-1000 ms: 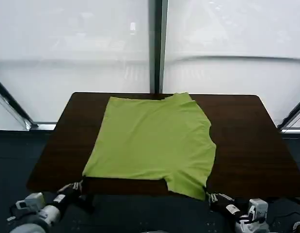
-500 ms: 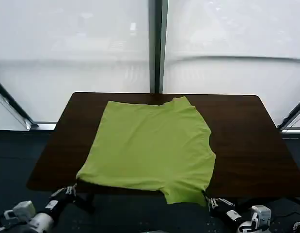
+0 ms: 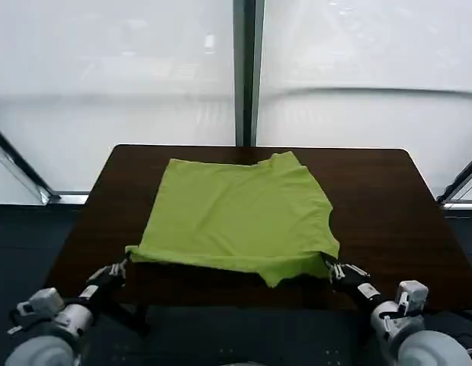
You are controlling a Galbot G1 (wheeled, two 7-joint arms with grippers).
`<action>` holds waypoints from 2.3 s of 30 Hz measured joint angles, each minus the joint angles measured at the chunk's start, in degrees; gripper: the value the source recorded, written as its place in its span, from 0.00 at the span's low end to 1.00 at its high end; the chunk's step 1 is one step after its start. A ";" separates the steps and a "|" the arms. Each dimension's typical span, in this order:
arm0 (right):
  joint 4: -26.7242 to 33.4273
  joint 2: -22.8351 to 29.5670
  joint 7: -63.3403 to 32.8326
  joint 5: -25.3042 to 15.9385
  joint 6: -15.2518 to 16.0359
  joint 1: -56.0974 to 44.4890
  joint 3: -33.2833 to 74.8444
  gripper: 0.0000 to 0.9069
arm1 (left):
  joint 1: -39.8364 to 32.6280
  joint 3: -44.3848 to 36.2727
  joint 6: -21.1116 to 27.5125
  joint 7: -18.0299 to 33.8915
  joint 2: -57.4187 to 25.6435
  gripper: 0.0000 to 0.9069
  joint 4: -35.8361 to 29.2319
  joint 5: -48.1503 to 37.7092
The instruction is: Fold and organize the clothes.
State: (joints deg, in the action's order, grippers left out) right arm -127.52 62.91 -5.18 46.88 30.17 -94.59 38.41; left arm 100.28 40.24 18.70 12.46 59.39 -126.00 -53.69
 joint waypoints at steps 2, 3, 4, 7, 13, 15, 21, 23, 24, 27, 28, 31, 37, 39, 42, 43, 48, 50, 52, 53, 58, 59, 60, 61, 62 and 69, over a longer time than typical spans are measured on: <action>1.44 0.27 -0.09 0.00 0.00 1.57 -0.37 0.00 | -2.20 -1.20 0.14 0.13 -0.14 0.00 0.95 0.10; 2.15 0.47 -0.14 -0.03 -0.01 2.30 -0.60 0.00 | -3.24 -1.76 0.17 0.19 -0.26 0.00 1.36 0.11; 2.64 0.60 -0.21 -0.07 -0.01 2.95 -0.80 0.00 | -4.31 -2.38 0.25 0.26 -0.42 0.00 1.81 0.11; 8.78 1.97 -0.58 -1.89 -0.74 11.83 -4.83 0.00 | -7.14 -3.87 0.51 0.56 -0.88 0.00 2.94 0.12; 11.45 1.79 -0.81 -2.53 -0.78 16.67 -7.39 0.00 | -14.25 -8.92 0.71 0.32 -1.78 0.00 7.35 2.11; 12.00 1.84 -0.81 -2.59 -0.80 17.72 -7.91 0.00 | -14.98 -9.55 0.73 0.35 -1.77 0.00 7.99 2.42; 13.20 2.24 -0.70 -3.43 -1.11 18.99 -8.77 0.00 | -17.42 -11.03 0.82 0.55 -2.17 0.00 9.42 2.62; 13.41 2.32 -0.66 -3.58 -1.19 19.18 -8.83 0.00 | -18.44 -11.51 0.81 0.60 -2.53 0.00 9.89 2.68; 13.55 2.36 -0.65 -3.62 -1.23 19.30 -8.84 0.00 | -18.87 -11.69 0.82 0.63 -2.65 0.00 10.14 2.68; 13.93 2.39 -0.67 -3.71 -1.38 19.62 -8.78 0.00 | -20.05 -11.94 0.81 0.67 -3.04 0.00 10.66 2.61; 13.99 2.39 -0.68 -3.71 -1.39 19.67 -8.76 0.00 | -20.40 -11.94 0.80 0.67 -3.13 0.00 10.84 2.58; 14.17 2.42 -0.71 -3.71 -1.40 19.86 -8.75 0.00 | -21.19 -11.80 0.69 0.69 -3.32 0.00 11.49 2.51; 14.09 2.84 -0.56 -4.27 -1.30 19.57 -8.78 0.00 | -21.50 -11.87 0.62 0.70 -3.90 0.00 11.95 2.55; 13.52 2.69 0.13 -4.96 -1.61 18.99 -8.33 0.00 | -21.82 -12.07 0.95 0.98 -3.63 0.00 12.12 2.70; 12.53 2.11 1.17 -6.69 -2.09 17.81 -7.43 0.97 | -21.94 -12.09 0.95 1.13 -3.31 0.97 12.20 2.64; 12.16 1.87 1.44 -7.37 -2.09 17.32 -7.12 0.97 | -21.83 -12.03 0.95 1.14 -3.33 0.97 12.14 2.59; 9.62 0.29 1.76 -10.36 -0.25 13.63 -5.27 0.97 | -20.70 -11.03 1.44 1.57 -3.56 0.97 11.11 2.53; 8.22 -0.55 1.77 -10.50 0.51 11.45 -4.18 0.97 | -20.03 -10.65 2.02 2.35 -3.56 0.97 10.67 2.53; 6.68 -1.47 1.83 -10.67 1.65 9.03 -3.01 0.97 | -19.38 -10.30 2.61 3.05 -3.54 0.97 10.29 2.48; 6.01 -1.87 1.83 -10.74 1.99 7.89 -2.47 0.97 | -18.80 -10.14 2.84 3.22 -3.50 0.97 9.84 2.43; 3.17 -3.49 2.20 -10.86 3.30 2.98 -0.75 0.97 | -14.56 -9.86 2.88 2.91 -2.33 0.97 7.53 3.40; 2.98 -3.61 2.32 -11.05 3.32 2.23 -0.67 0.97 | -13.71 -9.82 2.81 2.85 -2.03 0.97 7.30 3.76; 2.90 -3.65 2.47 -11.36 3.33 1.56 -0.64 0.97 | -12.83 -9.78 2.72 2.81 -1.64 0.97 7.11 4.11; 2.83 -3.65 2.61 -11.55 3.33 1.13 -0.67 0.97 | -12.17 -9.80 2.71 2.78 -1.40 0.97 7.07 4.30; 2.84 -3.65 2.67 -11.71 3.32 0.80 -0.69 0.97 | -11.60 -9.77 2.64 2.74 -1.15 0.97 7.09 4.59; 2.91 -2.72 2.87 -12.79 3.32 -0.25 -1.73 0.86 | -9.71 -9.65 2.34 1.62 -0.29 0.97 7.58 4.58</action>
State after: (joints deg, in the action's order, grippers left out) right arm -124.61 60.19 -2.31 34.08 33.49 -94.84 36.69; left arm 90.57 30.59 21.04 14.08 59.10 -118.42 -49.11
